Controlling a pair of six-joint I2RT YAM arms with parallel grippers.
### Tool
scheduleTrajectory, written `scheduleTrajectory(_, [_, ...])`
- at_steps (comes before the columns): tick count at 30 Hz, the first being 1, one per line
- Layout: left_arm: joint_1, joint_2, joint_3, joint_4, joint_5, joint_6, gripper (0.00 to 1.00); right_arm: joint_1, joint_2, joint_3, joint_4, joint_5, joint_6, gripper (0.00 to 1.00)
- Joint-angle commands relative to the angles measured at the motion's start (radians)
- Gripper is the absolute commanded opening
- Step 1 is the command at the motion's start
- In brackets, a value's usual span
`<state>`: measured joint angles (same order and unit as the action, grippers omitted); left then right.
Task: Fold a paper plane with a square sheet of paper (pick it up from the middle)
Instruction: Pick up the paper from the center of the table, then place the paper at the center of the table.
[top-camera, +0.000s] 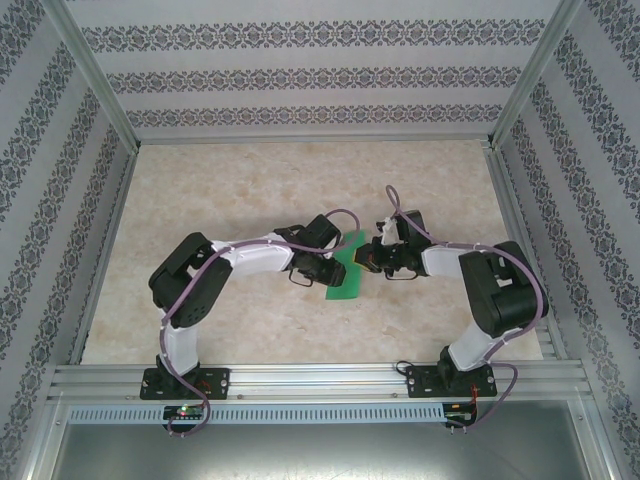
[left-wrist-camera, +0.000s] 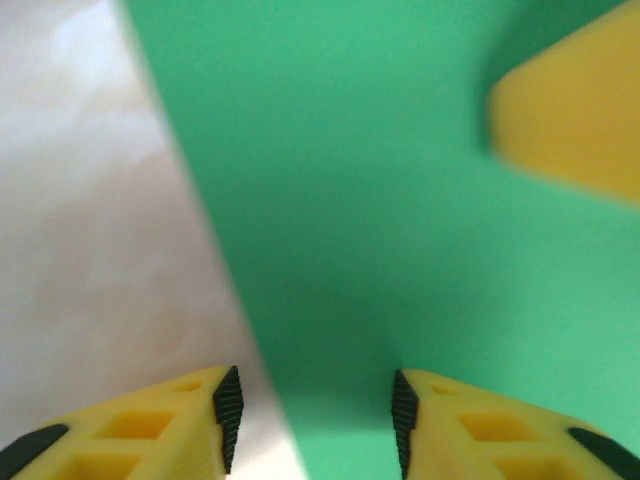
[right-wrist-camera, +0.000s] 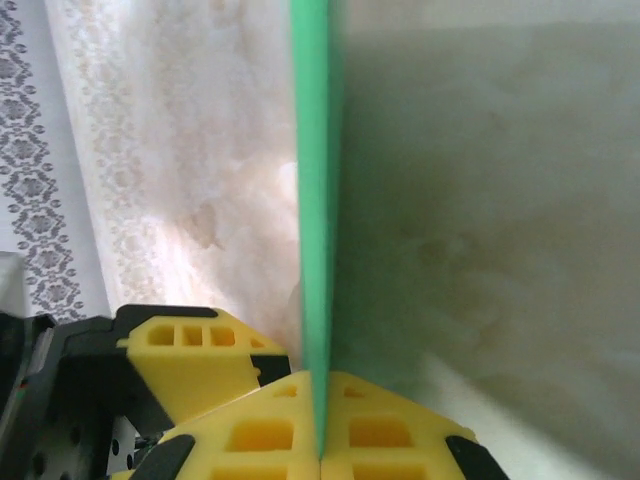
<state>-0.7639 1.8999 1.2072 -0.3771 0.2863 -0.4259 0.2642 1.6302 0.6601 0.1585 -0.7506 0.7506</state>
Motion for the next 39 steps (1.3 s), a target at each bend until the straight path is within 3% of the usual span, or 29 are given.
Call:
scheduleTrajectory(1, [0.012,-0.099,0.059,-0.186,-0.043,0.014,0.57,-0.002,-0.081,0.018,-0.002,-0.043,0.003,0.00])
scheduleTrajectory(5, [0.045,-0.200,0.029,-0.175,-0.035,-0.021,0.68,-0.003,-0.125,0.026,0.039,-0.091,0.064,0.00])
scheduleTrajectory(10, [0.084,-0.365,-0.140,0.031,0.070,-0.170,0.73,-0.004,-0.158,0.055,0.128,-0.149,0.184,0.00])
scheduleTrajectory(18, [0.133,-0.553,-0.357,0.344,0.165,-0.408,0.75,-0.005,-0.163,0.080,0.297,-0.218,0.352,0.00])
scheduleTrajectory(22, [0.144,-0.590,-0.402,0.463,0.238,-0.502,0.73,0.000,-0.165,0.102,0.299,-0.224,0.377,0.00])
scheduleTrajectory(27, [0.150,-0.610,-0.404,0.474,0.268,-0.515,0.63,0.012,-0.181,0.122,0.264,-0.213,0.368,0.00])
scheduleTrajectory(32, [0.165,-0.638,-0.402,0.429,0.269,-0.505,0.42,0.022,-0.178,0.119,0.256,-0.204,0.360,0.00])
scheduleTrajectory(39, [0.168,-0.676,-0.390,0.333,0.240,-0.467,0.26,0.041,-0.153,0.130,0.260,-0.205,0.356,0.00])
